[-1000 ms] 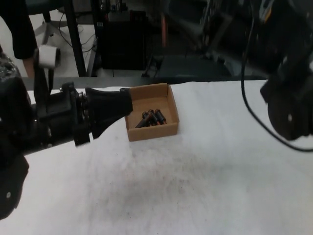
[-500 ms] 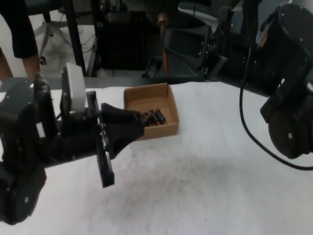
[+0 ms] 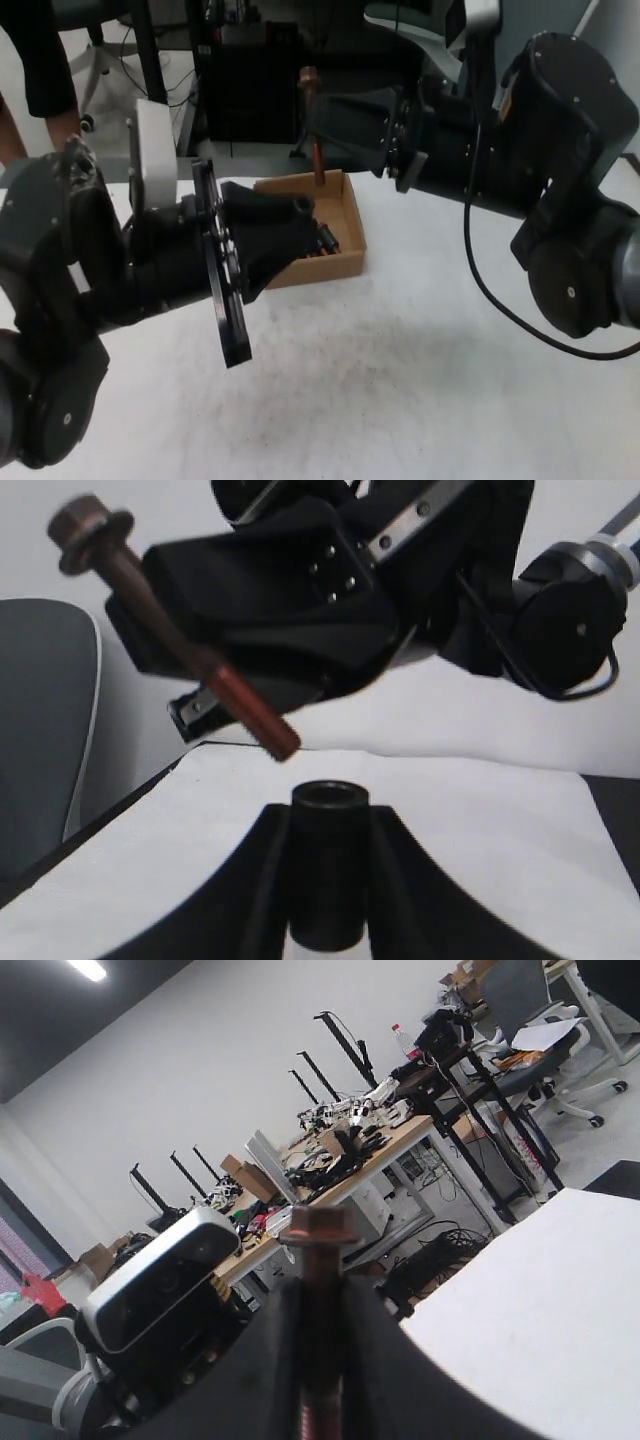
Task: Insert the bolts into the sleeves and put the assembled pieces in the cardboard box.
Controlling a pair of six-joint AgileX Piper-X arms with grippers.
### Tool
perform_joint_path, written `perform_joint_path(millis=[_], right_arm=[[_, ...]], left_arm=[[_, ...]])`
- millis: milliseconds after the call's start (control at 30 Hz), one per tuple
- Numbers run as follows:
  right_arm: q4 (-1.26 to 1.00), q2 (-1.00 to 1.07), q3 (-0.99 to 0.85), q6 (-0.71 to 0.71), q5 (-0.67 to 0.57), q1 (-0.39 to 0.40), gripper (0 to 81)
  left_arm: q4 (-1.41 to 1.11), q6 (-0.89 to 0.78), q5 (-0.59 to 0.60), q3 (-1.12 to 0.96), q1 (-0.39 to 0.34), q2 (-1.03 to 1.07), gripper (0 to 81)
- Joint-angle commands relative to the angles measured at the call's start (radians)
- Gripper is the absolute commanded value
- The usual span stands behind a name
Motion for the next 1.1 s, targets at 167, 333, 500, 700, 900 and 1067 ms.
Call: perform_joint_path(millis=[167,333,500,700,900,1067], right_arm=[[-0.01,-0.006,-0.002,-0.012,0.04,0.001,0.8],[-0.012,-0.006,-0.002,-0.012,0.047,0.001,0.8],[-0.066,-0.006,-0.006,-0.004,0.066,0.004,0.8],[-0.087,-0.006,-0.034,-0.003,0.077,0.026,0.8],[-0.087,-0.006,-0.045,-0.04,0.073,0.064,0.8],[-0.132,-0.006,-0.046,-0.128,0.072,0.093,0.8]], left_arm=[[-0.117,-0.175,-0.027,-0.003,-0.005,-0.003,0.3],[-0.135,-0.174,-0.027,-0.003,-0.005,-0.003,0.3],[-0.132,-0.174,-0.027,-0.003,-0.005,-0.003,0.3],[-0.132,-0.174,-0.027,-0.003,-0.007,-0.003,0.3],[-0.132,-0.174,-0.027,-0.003,-0.007,-0.003,0.3],[-0.132,-0.209,-0.027,-0.003,-0.006,-0.003,0.3]])
